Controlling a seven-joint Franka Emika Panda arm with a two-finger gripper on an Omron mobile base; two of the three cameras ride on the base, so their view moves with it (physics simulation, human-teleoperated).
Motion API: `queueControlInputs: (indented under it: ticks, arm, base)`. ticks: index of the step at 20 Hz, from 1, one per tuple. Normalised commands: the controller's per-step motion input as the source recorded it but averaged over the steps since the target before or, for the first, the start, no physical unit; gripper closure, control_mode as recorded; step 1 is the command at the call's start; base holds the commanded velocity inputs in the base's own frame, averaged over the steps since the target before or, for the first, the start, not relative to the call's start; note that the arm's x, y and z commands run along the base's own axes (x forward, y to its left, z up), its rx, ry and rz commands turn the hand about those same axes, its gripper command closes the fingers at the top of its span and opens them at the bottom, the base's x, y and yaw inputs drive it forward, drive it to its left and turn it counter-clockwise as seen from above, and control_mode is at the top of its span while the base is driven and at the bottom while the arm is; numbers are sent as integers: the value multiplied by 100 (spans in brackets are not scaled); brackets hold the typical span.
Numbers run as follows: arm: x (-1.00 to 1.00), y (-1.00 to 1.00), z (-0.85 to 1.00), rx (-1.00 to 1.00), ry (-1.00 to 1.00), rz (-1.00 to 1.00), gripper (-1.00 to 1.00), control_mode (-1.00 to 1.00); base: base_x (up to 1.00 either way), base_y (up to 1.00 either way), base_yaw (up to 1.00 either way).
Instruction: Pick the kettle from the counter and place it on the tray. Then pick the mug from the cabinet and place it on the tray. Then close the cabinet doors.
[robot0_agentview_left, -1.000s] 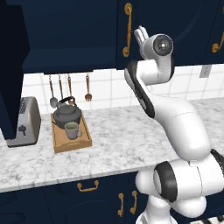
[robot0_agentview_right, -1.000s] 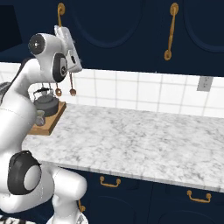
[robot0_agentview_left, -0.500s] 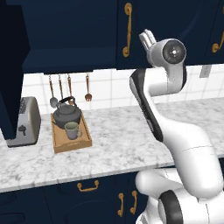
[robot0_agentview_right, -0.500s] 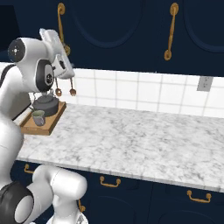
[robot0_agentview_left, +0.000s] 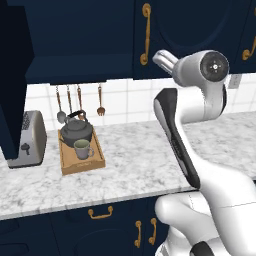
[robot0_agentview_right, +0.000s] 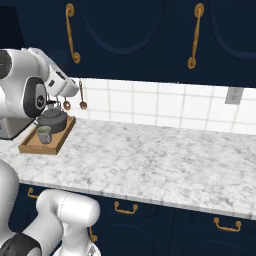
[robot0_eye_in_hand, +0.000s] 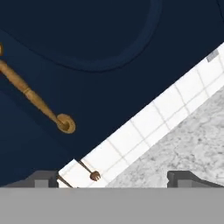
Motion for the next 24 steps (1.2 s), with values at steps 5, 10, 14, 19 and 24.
queueControlInputs:
  ticks: [5, 10, 14, 19, 24]
  arm:
    - [-41, 11, -4, -28, 9, 26, -100, -100]
    - [-28, 5, -10, -21, 13, 24, -100, -100]
    - [-25, 11, -9, -23, 16, 23, -100, -100]
    - [-25, 17, -11, -26, 16, 23, -100, -100]
    - [-25, 26, -19, -30, 6, 26, -100, -100]
  base:
    - [0, 0, 0]
    - [0, 0, 0]
    - [0, 0, 0]
    - [0, 0, 0]
    - [0, 0, 0]
